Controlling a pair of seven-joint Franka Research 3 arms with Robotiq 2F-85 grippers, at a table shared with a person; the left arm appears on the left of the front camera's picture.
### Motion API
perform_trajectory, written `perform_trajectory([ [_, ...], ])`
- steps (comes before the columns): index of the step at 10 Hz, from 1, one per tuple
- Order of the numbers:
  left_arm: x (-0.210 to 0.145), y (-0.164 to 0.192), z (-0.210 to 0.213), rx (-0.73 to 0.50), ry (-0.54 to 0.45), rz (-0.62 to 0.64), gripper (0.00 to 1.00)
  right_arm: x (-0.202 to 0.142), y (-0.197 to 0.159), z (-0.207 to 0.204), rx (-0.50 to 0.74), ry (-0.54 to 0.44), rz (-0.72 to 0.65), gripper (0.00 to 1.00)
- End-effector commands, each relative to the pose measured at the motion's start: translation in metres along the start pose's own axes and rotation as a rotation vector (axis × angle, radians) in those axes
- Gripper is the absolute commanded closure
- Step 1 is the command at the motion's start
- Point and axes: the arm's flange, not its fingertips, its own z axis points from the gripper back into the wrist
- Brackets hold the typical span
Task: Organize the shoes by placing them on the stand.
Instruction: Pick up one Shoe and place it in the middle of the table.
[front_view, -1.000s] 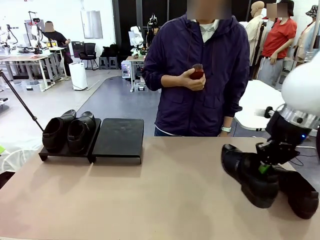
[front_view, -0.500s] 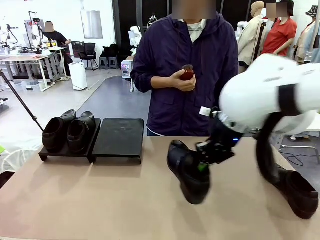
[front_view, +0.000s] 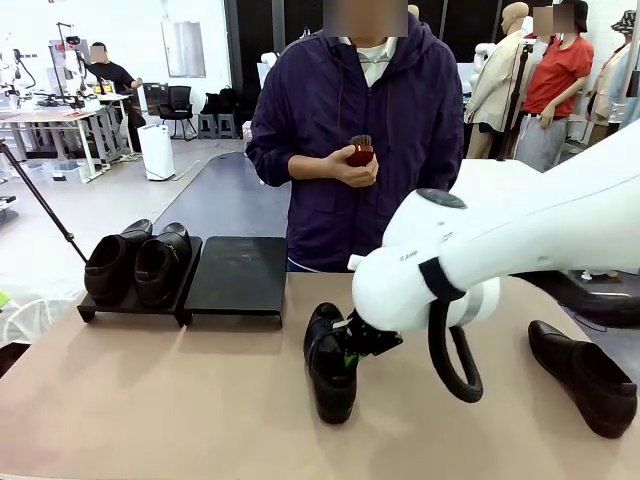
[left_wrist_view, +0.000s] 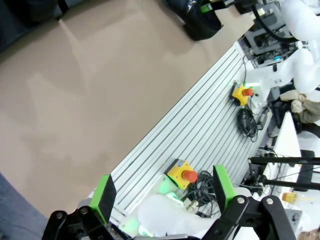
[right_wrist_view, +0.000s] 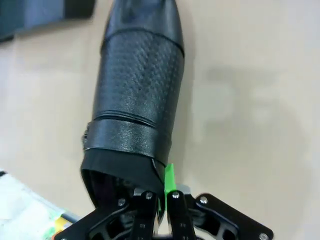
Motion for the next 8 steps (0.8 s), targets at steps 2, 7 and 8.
perform_trajectory([
  [2, -0.002, -0.001, 0.002, 0.001, 0.010, 0.006, 0.00, 0.010, 0.020, -0.012, -0.041, 0.014, -0.017, 1.00],
  [7, -0.002, -0.001, 0.002, 0.001, 0.010, 0.006, 0.00, 0.006, 0.009, -0.009, -0.009, 0.016, 0.015, 1.00],
  [8, -0.002, -0.001, 0.002, 0.001, 0.010, 0.006, 0.00, 0.006, 0.009, -0.009, -0.009, 0.016, 0.015, 1.00],
])
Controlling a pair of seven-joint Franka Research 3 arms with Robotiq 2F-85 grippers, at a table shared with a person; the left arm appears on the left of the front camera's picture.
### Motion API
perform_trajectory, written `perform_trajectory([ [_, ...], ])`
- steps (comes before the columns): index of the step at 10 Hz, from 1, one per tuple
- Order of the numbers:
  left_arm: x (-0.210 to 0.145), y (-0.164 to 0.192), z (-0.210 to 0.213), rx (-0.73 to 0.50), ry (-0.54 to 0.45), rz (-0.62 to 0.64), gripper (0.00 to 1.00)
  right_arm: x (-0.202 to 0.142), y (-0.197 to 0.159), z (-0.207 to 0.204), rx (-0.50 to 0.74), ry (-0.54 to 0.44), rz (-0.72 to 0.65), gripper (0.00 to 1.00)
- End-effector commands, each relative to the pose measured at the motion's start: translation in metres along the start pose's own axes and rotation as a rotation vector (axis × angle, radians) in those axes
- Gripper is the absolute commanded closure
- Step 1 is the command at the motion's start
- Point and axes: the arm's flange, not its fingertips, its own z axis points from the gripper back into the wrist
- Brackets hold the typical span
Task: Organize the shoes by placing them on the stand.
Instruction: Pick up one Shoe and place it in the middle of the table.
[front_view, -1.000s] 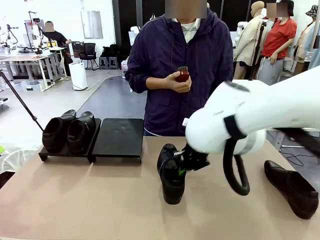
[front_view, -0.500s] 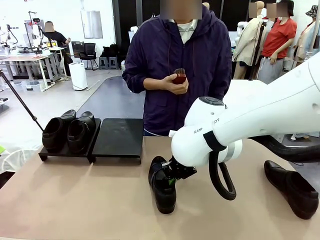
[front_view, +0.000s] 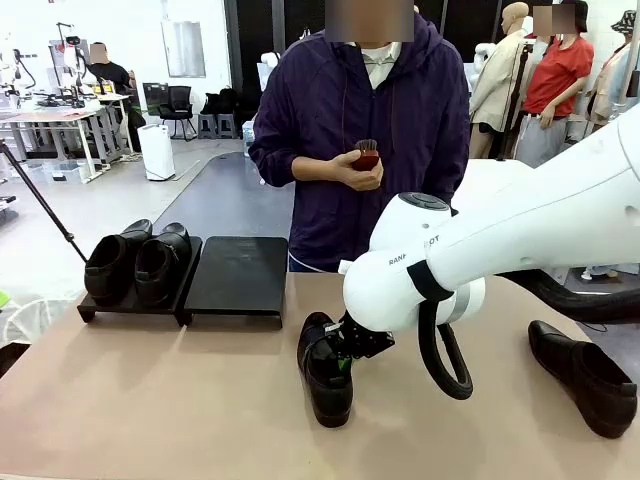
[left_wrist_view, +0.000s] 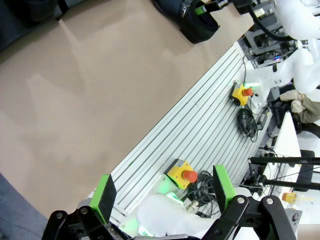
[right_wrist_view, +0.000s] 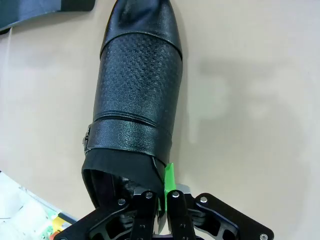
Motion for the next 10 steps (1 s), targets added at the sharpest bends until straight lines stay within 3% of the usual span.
perform_trajectory([
  [1, -0.002, -0.001, 0.002, 0.001, 0.010, 0.006, 0.00, -0.001, 0.001, -0.001, 0.005, -0.011, 0.004, 1.00],
  [2, -0.002, -0.001, 0.002, 0.001, 0.010, 0.006, 0.00, 0.000, 0.000, 0.000, 0.000, 0.000, 0.000, 0.78],
  [3, -0.002, -0.001, 0.002, 0.001, 0.010, 0.006, 0.00, -0.001, -0.008, 0.008, 0.000, -0.027, -0.013, 0.18],
  [4, -0.002, -0.001, 0.002, 0.001, 0.010, 0.006, 0.00, -0.002, -0.010, 0.016, 0.013, -0.040, -0.015, 0.00],
  [7, -0.002, -0.001, 0.002, 0.001, 0.010, 0.006, 0.00, -0.001, -0.019, 0.062, 0.080, -0.062, 0.024, 0.00],
  [10, -0.002, -0.001, 0.002, 0.001, 0.010, 0.006, 0.00, -0.026, -0.057, 0.164, 0.124, -0.036, 0.053, 0.00],
])
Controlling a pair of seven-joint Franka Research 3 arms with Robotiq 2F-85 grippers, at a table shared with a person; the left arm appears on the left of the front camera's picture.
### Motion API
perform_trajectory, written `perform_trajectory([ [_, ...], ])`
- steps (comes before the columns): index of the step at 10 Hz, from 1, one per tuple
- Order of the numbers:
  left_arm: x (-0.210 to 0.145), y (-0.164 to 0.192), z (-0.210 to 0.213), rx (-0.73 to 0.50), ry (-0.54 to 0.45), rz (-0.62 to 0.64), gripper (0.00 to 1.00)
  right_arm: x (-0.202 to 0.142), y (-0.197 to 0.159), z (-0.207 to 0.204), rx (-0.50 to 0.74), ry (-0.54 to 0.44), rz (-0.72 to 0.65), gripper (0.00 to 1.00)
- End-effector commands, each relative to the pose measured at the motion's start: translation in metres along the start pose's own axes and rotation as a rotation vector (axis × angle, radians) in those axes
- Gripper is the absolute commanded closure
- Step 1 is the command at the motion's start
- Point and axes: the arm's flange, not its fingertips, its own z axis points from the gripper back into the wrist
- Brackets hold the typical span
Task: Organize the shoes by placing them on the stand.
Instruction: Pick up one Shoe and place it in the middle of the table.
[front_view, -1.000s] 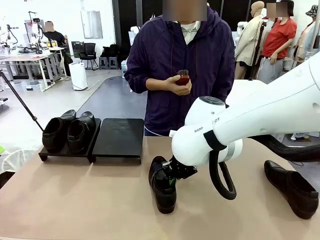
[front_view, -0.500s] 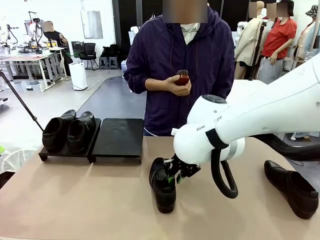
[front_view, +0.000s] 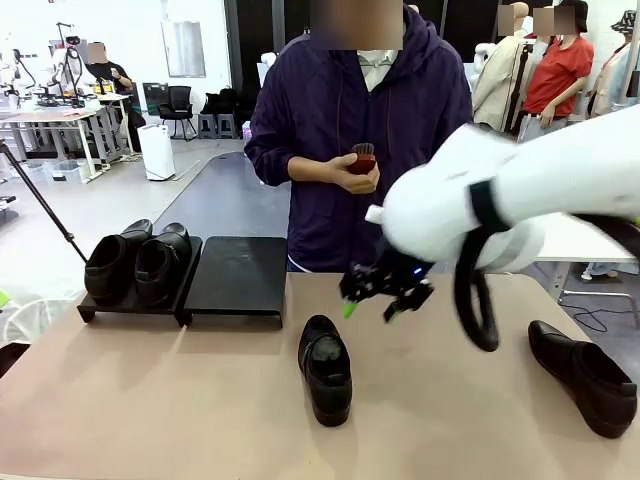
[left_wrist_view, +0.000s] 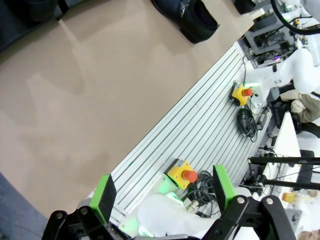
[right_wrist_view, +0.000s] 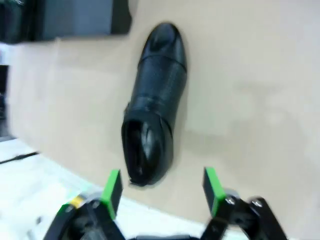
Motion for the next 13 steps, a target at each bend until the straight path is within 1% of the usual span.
perform_trajectory([
  [1, -0.002, -0.001, 0.002, 0.001, 0.010, 0.005, 0.00, -0.034, -0.040, 0.084, 0.020, 0.090, 0.052, 0.00],
  [2, -0.002, -0.001, 0.002, 0.001, 0.010, 0.005, 0.00, -0.050, -0.061, 0.121, 0.037, 0.177, 0.089, 0.00],
  [3, -0.002, -0.001, 0.002, 0.001, 0.010, 0.005, 0.00, -0.066, -0.086, 0.155, 0.058, 0.243, 0.148, 0.00],
  [4, -0.002, -0.001, 0.002, 0.001, 0.010, 0.005, 0.00, -0.084, -0.113, 0.185, 0.096, 0.241, 0.154, 0.00],
  [5, -0.002, -0.001, 0.002, 0.001, 0.010, 0.005, 0.00, -0.110, -0.142, 0.210, 0.136, 0.218, 0.153, 0.00],
  [6, -0.002, -0.001, 0.002, 0.001, 0.010, 0.005, 0.00, -0.137, -0.161, 0.221, 0.159, 0.183, 0.154, 0.00],
  [8, -0.002, -0.001, 0.002, 0.001, 0.010, 0.005, 0.00, -0.193, -0.186, 0.230, 0.160, 0.078, 0.081, 0.00],
  [9, -0.002, -0.001, 0.002, 0.001, 0.010, 0.005, 0.00, -0.201, -0.195, 0.227, 0.181, 0.032, 0.031, 0.00],
  [10, -0.002, -0.001, 0.002, 0.001, 0.010, 0.005, 0.00, -0.169, -0.179, 0.239, 0.166, 0.142, 0.096, 0.00],
  [13, -0.002, -0.001, 0.002, 0.001, 0.010, 0.005, 0.00, -0.169, -0.179, 0.239, 0.166, 0.142, 0.096, 0.00],
])
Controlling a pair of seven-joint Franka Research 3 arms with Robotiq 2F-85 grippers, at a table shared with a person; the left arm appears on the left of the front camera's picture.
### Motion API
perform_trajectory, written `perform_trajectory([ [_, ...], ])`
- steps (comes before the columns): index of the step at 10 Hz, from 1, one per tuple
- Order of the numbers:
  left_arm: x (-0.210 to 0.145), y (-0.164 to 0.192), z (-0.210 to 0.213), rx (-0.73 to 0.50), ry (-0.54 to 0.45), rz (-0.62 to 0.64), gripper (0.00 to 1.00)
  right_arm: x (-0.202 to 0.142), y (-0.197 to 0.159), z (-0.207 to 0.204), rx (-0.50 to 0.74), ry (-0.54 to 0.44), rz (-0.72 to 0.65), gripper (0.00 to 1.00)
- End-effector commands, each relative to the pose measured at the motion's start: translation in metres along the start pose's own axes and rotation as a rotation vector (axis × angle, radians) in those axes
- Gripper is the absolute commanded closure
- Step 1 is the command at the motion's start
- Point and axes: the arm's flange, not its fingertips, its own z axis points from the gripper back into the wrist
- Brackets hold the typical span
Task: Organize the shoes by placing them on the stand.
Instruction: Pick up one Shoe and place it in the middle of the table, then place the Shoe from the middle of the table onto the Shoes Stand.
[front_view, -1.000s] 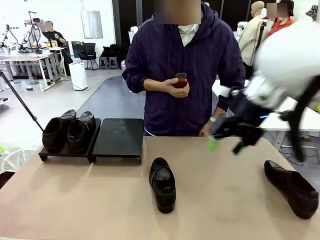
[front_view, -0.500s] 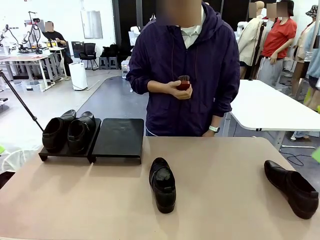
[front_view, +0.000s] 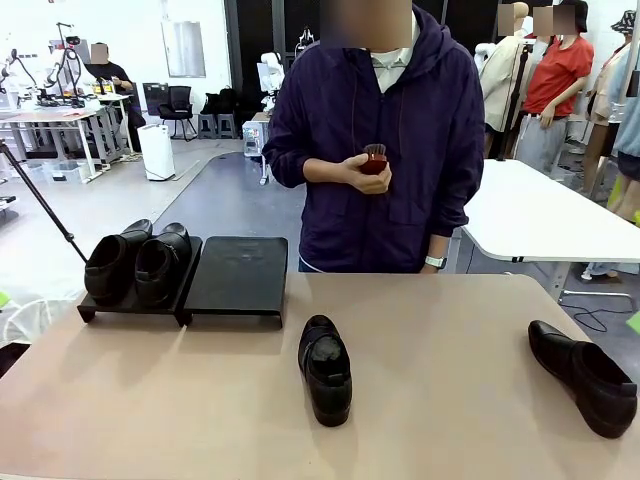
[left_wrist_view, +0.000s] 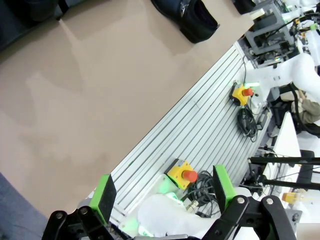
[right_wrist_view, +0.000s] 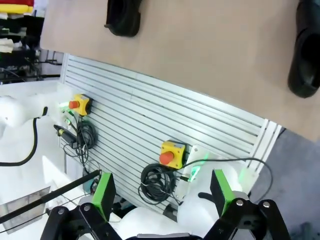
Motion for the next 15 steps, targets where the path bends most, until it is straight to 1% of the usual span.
perform_trajectory([
  [1, -0.002, -0.001, 0.001, 0.001, 0.010, 0.005, 0.00, 0.005, 0.001, 0.007, 0.011, 0.007, 0.030, 0.00],
  [9, 0.000, 0.000, 0.000, 0.000, 0.000, 0.000, 0.00, 0.005, 0.001, 0.007, 0.011, 0.007, 0.030, 0.00],
  [10, 0.042, -0.038, -0.029, -0.097, 0.051, 0.107, 0.00, 0.005, 0.001, 0.007, 0.011, 0.007, 0.030, 0.00],
  [11, 0.087, -0.080, -0.070, -0.140, 0.118, 0.265, 0.00, 0.005, 0.001, 0.007, 0.011, 0.007, 0.030, 0.00],
  [12, 0.132, -0.121, -0.116, -0.123, 0.229, 0.282, 0.00, 0.005, 0.001, 0.007, 0.011, 0.007, 0.030, 0.00],
  [13, 0.166, -0.154, -0.167, -0.082, 0.315, 0.286, 0.00, 0.005, 0.001, 0.007, 0.011, 0.007, 0.030, 0.00],
  [14, 0.199, -0.185, -0.221, -0.034, 0.338, 0.268, 0.00, 0.005, 0.001, 0.007, 0.011, 0.007, 0.030, 0.00],
  [15, 0.222, -0.207, -0.270, 0.044, 0.295, 0.324, 0.00, 0.005, 0.001, 0.007, 0.011, 0.007, 0.030, 0.00],
])
